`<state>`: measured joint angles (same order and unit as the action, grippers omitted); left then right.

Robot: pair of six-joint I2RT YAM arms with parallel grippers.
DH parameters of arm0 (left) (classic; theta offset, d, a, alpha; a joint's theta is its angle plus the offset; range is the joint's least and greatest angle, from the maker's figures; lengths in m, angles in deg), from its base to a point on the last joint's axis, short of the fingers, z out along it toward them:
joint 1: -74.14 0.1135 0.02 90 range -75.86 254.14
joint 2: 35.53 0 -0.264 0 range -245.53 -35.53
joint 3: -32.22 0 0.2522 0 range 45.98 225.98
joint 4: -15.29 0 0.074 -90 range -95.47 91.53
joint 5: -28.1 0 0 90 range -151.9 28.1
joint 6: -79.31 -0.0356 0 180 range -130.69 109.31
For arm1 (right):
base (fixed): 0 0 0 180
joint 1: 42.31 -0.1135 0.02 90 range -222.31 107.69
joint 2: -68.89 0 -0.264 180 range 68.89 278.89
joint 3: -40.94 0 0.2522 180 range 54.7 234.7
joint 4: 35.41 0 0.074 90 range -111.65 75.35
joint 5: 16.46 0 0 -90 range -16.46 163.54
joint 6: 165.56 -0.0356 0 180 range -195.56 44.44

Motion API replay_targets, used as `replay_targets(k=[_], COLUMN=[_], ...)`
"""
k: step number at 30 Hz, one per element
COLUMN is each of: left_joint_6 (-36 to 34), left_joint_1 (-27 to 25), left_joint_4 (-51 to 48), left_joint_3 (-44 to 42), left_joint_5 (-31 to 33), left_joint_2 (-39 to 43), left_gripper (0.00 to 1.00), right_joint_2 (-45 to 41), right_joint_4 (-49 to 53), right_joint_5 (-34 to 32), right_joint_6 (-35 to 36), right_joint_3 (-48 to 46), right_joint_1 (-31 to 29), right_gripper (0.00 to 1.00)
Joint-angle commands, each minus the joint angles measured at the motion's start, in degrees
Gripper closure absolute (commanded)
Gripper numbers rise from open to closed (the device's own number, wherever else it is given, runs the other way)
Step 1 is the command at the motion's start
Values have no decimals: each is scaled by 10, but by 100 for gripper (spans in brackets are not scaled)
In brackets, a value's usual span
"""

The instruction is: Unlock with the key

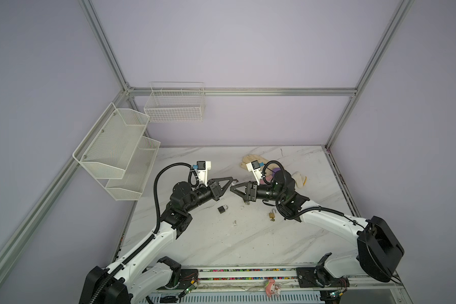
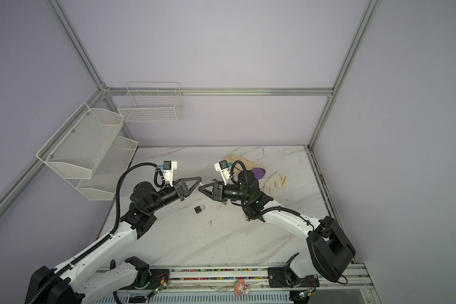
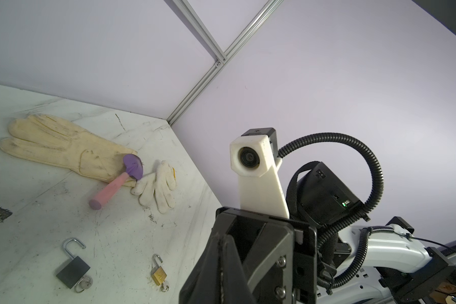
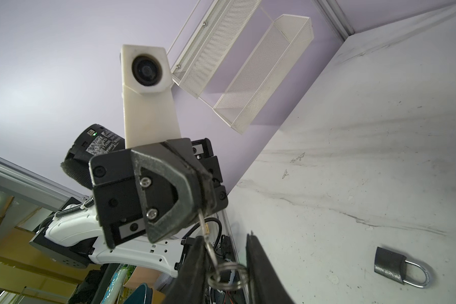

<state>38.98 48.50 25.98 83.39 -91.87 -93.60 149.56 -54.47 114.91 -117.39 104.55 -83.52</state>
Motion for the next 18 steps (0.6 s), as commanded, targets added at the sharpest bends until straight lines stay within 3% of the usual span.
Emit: replay_targets(k=[1,7,18], left_joint_6=[-16,-21,-33], left_joint_1=[-2,-2,-2], left_joint_4=[37,37,18], left_joint_3=[40,45,53], left_joint_5=[-1,3,13], left_joint_2=[3,-4,-7], left_gripper=[100,100,100], right_joint_2=[-16,-4,-10], right_joint_4=[-26,-78,-83], right_joint_5=[-4,36,30], right_joint_6=[-10,-39,-50], right_joint_3=[-10,-15,-24], right_joint_1=[11,12,21], right_gripper=[73,71,68])
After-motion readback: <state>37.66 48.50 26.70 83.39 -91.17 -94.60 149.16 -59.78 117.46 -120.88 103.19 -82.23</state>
